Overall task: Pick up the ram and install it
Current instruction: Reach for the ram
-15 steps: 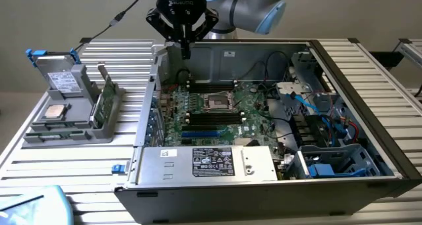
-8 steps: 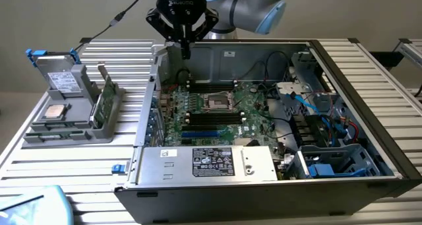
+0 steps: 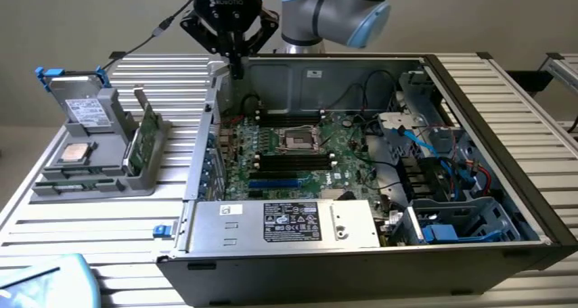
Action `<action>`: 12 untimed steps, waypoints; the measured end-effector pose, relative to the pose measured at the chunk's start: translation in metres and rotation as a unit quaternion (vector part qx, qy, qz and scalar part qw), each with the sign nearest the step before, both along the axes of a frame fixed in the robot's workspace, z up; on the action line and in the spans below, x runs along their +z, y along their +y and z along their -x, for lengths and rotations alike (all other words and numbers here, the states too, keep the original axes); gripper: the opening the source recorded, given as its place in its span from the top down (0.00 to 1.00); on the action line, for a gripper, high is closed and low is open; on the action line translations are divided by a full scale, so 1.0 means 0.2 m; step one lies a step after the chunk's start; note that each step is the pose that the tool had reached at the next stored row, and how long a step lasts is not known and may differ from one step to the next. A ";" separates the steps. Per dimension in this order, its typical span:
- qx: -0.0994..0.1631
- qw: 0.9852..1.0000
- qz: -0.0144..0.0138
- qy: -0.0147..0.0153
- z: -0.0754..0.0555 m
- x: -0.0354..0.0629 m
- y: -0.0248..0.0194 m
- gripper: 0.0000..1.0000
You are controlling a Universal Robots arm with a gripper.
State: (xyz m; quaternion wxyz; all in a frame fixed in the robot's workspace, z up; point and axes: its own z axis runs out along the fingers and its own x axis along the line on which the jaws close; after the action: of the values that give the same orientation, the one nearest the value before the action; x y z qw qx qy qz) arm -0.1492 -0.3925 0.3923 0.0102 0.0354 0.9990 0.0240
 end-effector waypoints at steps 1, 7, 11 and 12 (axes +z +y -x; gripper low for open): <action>0.000 1.000 0.000 0.000 0.02 -0.001 0.006 0.89; 0.000 1.000 0.000 0.000 0.16 -0.004 0.043 0.89; 0.000 1.000 0.000 0.000 0.25 -0.006 0.066 0.89; 0.000 1.000 0.000 0.000 0.27 -0.007 0.073 0.89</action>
State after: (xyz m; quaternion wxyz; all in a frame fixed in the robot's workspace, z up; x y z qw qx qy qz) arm -0.2039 -0.3780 0.3909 0.0098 0.0355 0.9990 0.0240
